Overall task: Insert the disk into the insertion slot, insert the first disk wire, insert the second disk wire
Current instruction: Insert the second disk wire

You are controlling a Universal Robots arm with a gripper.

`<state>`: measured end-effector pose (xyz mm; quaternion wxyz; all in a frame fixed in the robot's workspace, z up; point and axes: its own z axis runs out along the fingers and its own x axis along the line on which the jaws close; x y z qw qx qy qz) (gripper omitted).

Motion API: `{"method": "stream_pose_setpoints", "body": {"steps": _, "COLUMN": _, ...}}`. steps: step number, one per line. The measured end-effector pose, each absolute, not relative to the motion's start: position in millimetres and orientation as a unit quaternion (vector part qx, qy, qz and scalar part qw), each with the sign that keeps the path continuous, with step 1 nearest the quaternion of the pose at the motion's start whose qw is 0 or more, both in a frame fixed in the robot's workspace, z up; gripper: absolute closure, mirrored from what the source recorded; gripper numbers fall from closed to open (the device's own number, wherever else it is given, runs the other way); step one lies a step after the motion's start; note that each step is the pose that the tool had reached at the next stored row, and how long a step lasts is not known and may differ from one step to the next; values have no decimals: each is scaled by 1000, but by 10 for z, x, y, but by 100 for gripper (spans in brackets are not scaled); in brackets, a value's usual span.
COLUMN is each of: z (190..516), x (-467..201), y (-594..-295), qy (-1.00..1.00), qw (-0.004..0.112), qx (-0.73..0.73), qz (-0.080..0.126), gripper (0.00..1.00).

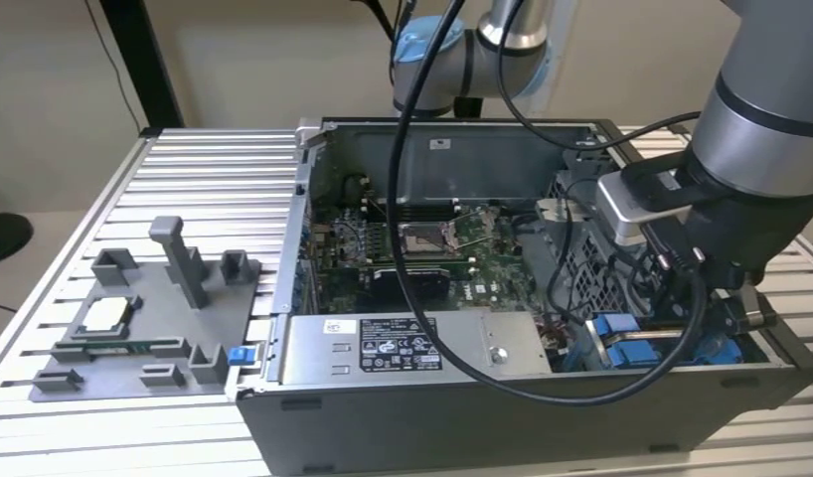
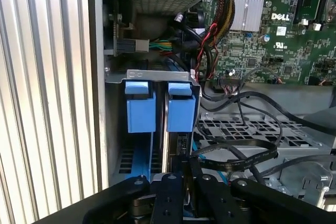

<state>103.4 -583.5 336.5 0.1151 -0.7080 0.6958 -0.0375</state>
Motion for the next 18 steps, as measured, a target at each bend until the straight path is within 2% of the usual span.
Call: {"method": "stream_pose_setpoints", "body": {"steps": 18, "z": 3389, "x": 1047, "y": -5833, "qy": 696, "qw": 114, "qx": -708, "qz": -36, "gripper": 100}}
